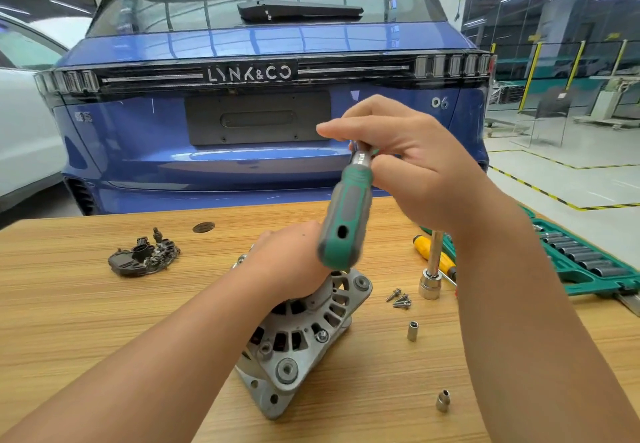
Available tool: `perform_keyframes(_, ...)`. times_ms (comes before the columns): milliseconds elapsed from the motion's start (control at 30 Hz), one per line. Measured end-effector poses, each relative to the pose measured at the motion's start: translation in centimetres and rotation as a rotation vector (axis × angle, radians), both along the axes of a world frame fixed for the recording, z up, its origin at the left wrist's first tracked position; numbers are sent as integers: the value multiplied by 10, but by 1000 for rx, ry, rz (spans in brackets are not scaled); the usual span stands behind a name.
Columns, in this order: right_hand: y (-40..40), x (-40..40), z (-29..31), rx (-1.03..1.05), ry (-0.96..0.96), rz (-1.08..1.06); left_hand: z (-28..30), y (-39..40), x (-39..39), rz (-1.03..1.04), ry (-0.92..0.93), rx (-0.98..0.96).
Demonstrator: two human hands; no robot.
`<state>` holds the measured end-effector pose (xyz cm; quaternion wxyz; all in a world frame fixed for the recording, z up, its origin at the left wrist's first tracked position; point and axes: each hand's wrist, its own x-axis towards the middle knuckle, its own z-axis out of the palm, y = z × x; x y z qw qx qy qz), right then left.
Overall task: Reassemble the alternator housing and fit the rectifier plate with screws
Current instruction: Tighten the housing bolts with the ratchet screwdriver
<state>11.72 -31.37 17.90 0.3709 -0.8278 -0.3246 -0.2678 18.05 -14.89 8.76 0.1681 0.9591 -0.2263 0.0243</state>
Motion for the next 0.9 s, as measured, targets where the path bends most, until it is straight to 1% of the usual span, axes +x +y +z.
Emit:
perform_keyframes(100, 3, -4, 1, 38, -57, -97, 2, 2, -3, 6, -41, 61)
perform_keyframes(233, 5, -3, 1, 67, -38, -277, 6, 2, -8, -24, -68, 106)
perform_keyframes(300, 7, -1, 1, 158, 6, -361, 8, 2, -8, -27, -61, 120)
perform_keyframes(333, 8, 1, 1, 265, 56, -360, 8, 2, -9, -27, -64, 125)
perform_keyframes(400, 8, 7, 2, 549, 208, -265, 8, 1, -10, -25, -73, 131)
perform_keyframes(433, 9, 10, 2, 706, 302, -176, 8, 1, -9, -21, -76, 129)
perform_keyframes(500, 16, 15, 0, 1008, 503, 66, 8, 0, -8, -9, -83, 124)
perform_keyframes(567, 22, 18, -2, 1166, 657, 240, 7, 0, -8, -2, -82, 121)
perform_keyframes(700, 20, 24, -1, 1350, 780, 554, 7, 0, -7, 9, -69, 112)
perform_keyframes(767, 16, 27, -6, 1375, 795, 685, 7, 0, -8, 12, -62, 103)
perform_keyframes(833, 15, 33, -17, 1307, 730, 775, 8, 0, -8, 16, -40, 98)
perform_keyframes(867, 17, 35, -23, 1241, 651, 820, 9, 0, -8, 19, -23, 94)
perform_keyframes(900, 18, 37, -27, 1163, 535, 820, 9, 0, -8, 23, -4, 88)
